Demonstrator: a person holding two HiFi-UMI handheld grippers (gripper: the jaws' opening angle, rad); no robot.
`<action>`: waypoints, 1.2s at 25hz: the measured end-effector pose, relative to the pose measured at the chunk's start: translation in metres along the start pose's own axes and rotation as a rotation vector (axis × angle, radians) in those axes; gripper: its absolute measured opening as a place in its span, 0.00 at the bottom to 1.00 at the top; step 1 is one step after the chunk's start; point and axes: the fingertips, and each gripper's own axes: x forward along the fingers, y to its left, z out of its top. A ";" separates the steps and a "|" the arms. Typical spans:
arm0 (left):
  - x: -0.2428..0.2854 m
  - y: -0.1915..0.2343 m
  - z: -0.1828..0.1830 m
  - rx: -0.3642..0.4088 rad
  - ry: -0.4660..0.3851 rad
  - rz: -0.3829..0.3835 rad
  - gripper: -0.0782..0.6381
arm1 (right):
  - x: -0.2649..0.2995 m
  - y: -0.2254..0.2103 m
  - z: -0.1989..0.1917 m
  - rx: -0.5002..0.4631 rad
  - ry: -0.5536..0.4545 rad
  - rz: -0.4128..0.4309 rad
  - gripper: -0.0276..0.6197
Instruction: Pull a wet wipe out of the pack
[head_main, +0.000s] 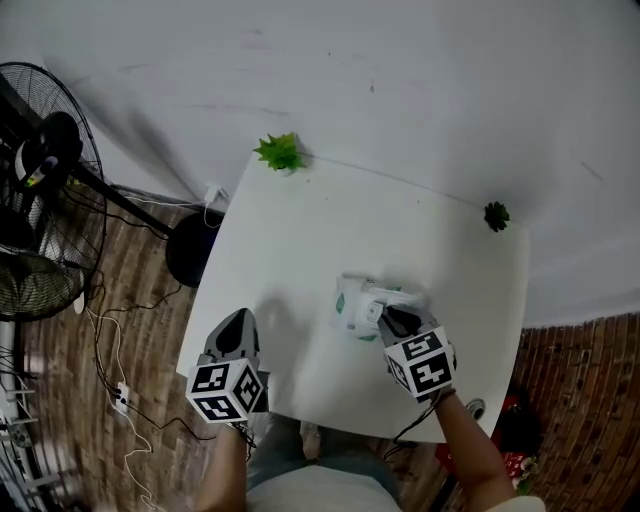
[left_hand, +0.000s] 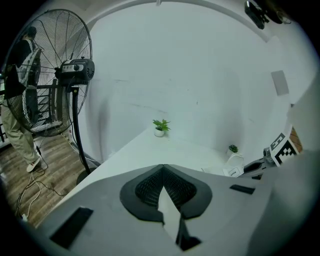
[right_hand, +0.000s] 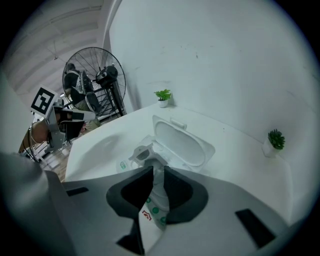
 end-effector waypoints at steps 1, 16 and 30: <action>0.001 0.000 0.000 0.000 0.001 0.000 0.11 | 0.000 -0.001 0.000 -0.002 0.001 -0.005 0.14; 0.000 -0.005 0.001 0.015 0.008 -0.006 0.11 | 0.000 0.002 -0.002 -0.013 0.004 -0.007 0.09; -0.005 -0.002 0.011 0.020 -0.015 -0.009 0.11 | -0.001 -0.001 -0.002 0.040 -0.001 -0.036 0.05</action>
